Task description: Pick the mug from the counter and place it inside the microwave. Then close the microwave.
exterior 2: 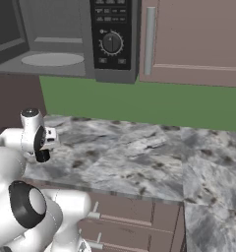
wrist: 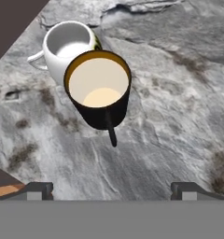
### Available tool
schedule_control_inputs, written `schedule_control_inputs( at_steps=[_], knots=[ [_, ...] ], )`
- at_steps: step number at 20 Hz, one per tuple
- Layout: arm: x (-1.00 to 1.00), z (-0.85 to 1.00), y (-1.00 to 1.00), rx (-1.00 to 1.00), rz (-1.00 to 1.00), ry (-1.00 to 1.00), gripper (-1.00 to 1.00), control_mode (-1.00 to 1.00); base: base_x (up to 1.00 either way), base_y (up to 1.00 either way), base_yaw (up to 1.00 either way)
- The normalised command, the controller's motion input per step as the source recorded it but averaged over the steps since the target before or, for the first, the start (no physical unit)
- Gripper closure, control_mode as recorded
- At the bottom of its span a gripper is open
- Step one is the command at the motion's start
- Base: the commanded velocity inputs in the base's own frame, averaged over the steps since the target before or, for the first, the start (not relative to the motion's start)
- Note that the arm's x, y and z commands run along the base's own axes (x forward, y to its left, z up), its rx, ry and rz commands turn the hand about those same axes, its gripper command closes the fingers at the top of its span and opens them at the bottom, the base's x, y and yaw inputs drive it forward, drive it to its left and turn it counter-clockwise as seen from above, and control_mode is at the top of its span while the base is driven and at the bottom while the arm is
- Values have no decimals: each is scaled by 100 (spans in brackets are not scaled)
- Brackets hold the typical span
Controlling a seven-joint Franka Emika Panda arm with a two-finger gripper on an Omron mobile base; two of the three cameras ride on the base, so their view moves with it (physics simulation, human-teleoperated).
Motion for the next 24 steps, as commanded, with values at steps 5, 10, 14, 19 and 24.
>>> schedule_control_inputs(
  at_steps=[5,10,14,19,24],
  knots=[
    [1,-11,0,0,0,4,-100,-100,0,0,0],
    [2,-7,0,0,0,5,-100,-100,0,0,0],
    [16,-14,6,0,0,4,-100,-100,0,0,0],
    [12,-10,13,0,0,1,-100,-100,0,0,0],
    [4,-1,8,0,0,0,-100,-100,0,0,0]
  ],
)
